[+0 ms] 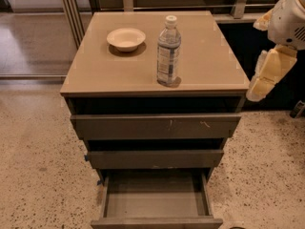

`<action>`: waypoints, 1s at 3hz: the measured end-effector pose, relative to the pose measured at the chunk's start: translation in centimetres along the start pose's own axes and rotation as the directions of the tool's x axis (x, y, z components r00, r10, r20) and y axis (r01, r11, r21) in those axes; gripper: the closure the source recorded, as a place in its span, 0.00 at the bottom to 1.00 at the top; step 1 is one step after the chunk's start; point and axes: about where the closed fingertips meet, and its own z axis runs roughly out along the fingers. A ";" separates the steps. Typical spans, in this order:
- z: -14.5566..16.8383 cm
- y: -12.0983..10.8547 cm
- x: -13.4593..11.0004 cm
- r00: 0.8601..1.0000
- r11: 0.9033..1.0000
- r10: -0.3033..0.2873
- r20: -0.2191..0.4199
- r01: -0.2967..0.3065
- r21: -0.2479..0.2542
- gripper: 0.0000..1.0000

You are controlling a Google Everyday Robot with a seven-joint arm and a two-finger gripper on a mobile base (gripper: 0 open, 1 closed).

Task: Place blue plastic bottle into bottom drawer

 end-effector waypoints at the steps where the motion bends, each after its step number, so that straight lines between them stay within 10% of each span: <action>1: 1.7 -4.3 -1.0 0.998 0.999 0.022 0.063 -0.023 0.027 0.00; 3: 5.1 -11.3 -6.2 0.940 0.996 0.084 0.331 -0.075 -0.040 0.00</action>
Offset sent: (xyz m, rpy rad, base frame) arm 0.1619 0.0102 0.0162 0.3607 -0.1074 -0.0019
